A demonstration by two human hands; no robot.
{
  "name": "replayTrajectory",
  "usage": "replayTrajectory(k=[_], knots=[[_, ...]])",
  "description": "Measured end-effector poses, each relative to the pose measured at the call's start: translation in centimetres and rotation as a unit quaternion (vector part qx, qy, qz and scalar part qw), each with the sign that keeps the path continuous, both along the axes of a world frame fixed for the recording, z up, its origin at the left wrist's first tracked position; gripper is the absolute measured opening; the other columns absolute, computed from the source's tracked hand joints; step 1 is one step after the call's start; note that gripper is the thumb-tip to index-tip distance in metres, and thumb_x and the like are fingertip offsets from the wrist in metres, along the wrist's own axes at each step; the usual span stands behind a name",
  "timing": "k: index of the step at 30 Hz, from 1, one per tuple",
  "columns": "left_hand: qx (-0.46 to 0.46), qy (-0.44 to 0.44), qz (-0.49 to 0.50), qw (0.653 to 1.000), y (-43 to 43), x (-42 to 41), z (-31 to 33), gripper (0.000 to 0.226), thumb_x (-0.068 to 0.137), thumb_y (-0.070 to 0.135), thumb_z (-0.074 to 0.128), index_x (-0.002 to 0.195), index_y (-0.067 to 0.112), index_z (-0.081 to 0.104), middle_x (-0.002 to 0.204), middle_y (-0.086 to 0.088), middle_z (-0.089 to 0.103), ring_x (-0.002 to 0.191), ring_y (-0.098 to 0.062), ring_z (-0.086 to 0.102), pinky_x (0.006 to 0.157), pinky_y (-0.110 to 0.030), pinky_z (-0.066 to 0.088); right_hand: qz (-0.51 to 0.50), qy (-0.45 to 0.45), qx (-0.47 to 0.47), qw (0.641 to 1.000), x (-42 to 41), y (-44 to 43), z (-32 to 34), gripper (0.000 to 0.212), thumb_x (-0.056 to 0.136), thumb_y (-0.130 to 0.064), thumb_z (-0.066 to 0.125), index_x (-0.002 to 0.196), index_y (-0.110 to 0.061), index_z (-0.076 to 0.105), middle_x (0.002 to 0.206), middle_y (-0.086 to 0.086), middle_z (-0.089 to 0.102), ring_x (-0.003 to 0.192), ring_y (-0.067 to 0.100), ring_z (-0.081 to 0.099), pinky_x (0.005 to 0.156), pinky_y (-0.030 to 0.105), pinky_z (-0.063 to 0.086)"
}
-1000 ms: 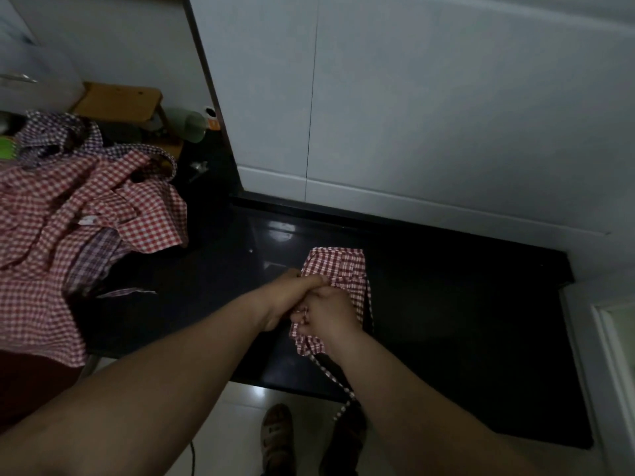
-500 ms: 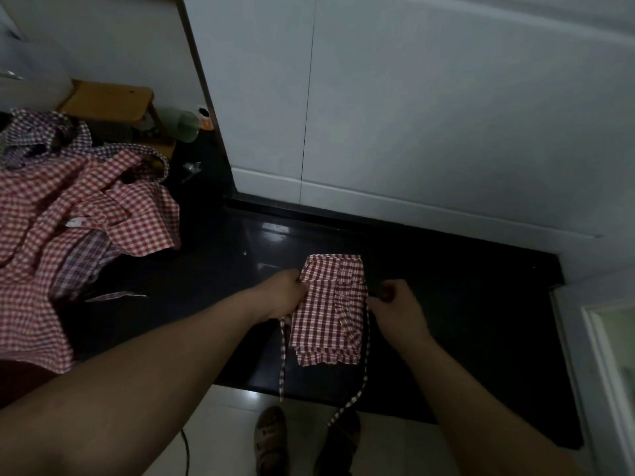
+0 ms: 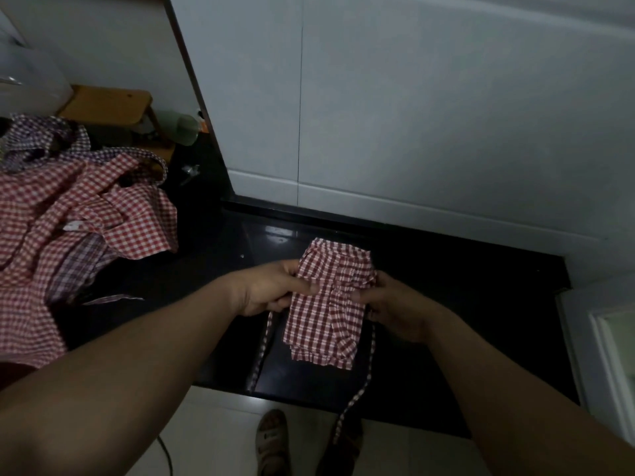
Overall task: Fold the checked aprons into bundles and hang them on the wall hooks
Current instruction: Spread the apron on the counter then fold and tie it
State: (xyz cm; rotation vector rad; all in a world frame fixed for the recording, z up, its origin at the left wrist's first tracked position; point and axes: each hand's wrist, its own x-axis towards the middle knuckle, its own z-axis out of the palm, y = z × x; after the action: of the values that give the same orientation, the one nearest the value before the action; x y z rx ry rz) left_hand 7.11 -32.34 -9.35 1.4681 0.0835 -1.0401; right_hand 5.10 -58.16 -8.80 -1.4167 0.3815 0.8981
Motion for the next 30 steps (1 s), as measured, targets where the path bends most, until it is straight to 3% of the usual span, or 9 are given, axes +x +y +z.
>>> replayTrajectory(k=[3,6,10,14,16,19,23,27,30], knots=[[-0.005,-0.048,-0.032,0.998,-0.5,1.5,2.6,0.018,0.097,0.003,0.064,0.104,0.020,0.065,0.078,0.010,0.070,0.051,0.000,0.053,0.043,-0.014,0.035,0.047,-0.025,0.035,0.998,1.1,-0.3,2.0,0.053,0.087,0.001,0.071,0.134,-0.022,0.059,0.127,0.002,0.073,0.118,0.025,0.068,0.107,0.047,0.049],[0.037,-0.208,-0.047,0.976,-0.5,3.2,4.1,0.041,0.093,-0.001,0.067,0.118,0.032,0.068,0.110,0.009,0.077,0.101,-0.007,0.072,0.082,-0.024,0.056,0.120,-0.214,-0.121,0.962,2.8,-0.6,4.2,0.032,0.088,-0.010,0.078,0.119,-0.019,0.074,0.113,-0.007,0.078,0.106,0.007,0.070,0.100,0.033,0.049],[0.113,-0.568,-0.040,0.814,-1.2,3.5,5.5,0.033,0.095,0.006,0.065,0.114,0.033,0.063,0.113,0.008,0.067,0.109,-0.013,0.066,0.095,-0.039,0.054,0.167,-0.526,-0.345,0.759,3.5,-1.2,6.5,0.040,0.094,-0.044,0.055,0.128,-0.026,0.066,0.125,0.002,0.070,0.117,0.020,0.064,0.095,0.034,0.051],[0.228,-0.645,-0.182,0.706,-0.8,0.5,2.5,0.043,0.096,0.024,0.053,0.139,0.026,0.052,0.142,0.000,0.051,0.123,-0.023,0.055,0.098,-0.037,0.051,0.325,-0.496,-0.491,0.638,-0.3,-1.7,3.7,0.056,0.090,-0.037,0.059,0.144,-0.041,0.044,0.112,0.001,0.054,0.091,0.029,0.066,0.069,0.040,0.056],[0.287,-0.615,-0.302,0.669,-0.1,-2.0,-0.5,0.046,0.098,0.034,0.038,0.143,0.033,0.046,0.150,0.002,0.044,0.122,-0.025,0.051,0.095,-0.039,0.051,0.459,-0.424,-0.494,0.604,-2.9,-1.8,0.9,0.064,0.095,-0.032,0.054,0.153,-0.042,0.030,0.124,0.005,0.051,0.101,0.030,0.066,0.077,0.041,0.056],[0.307,-0.569,-0.382,0.660,1.0,-4.0,-2.8,0.050,0.099,0.031,0.042,0.148,0.037,0.042,0.159,0.006,0.032,0.123,-0.022,0.049,0.097,-0.041,0.047,0.447,-0.352,-0.447,0.690,-4.8,-2.9,-1.6,0.054,0.092,-0.026,0.054,0.143,-0.037,0.039,0.129,0.002,0.056,0.109,0.026,0.064,0.088,0.038,0.054],[0.272,-0.543,-0.375,0.701,1.9,-2.4,-1.9,0.054,0.094,0.038,0.045,0.147,0.031,0.048,0.153,0.006,0.038,0.124,-0.018,0.048,0.106,-0.038,0.044,0.382,-0.224,-0.421,0.792,-2.7,-4.6,-2.0,0.006,0.090,-0.028,0.063,0.096,-0.026,0.065,0.096,-0.006,0.067,0.094,0.017,0.066,0.082,0.030,0.053],[0.319,-0.466,-0.247,0.788,1.6,-1.3,-2.3,0.055,0.094,0.054,0.057,0.138,0.027,0.040,0.133,-0.003,0.046,0.114,-0.022,0.058,0.099,-0.043,0.052,0.345,0.010,-0.281,0.896,-0.8,-4.8,-0.5,0.034,0.078,-0.048,0.081,0.097,-0.021,0.073,0.080,-0.005,0.066,0.063,0.010,0.052,0.050,0.022,0.037],[0.305,-0.322,-0.150,0.884,0.4,-0.9,-2.5,0.063,0.086,0.056,0.075,0.123,0.029,0.032,0.125,0.000,0.056,0.109,-0.018,0.060,0.092,-0.038,0.053,0.308,0.078,-0.208,0.925,-0.8,-3.4,-0.1,0.047,0.077,-0.066,0.076,0.100,-0.025,0.074,0.089,-0.003,0.066,0.065,0.009,0.045,0.051,0.022,0.031]])
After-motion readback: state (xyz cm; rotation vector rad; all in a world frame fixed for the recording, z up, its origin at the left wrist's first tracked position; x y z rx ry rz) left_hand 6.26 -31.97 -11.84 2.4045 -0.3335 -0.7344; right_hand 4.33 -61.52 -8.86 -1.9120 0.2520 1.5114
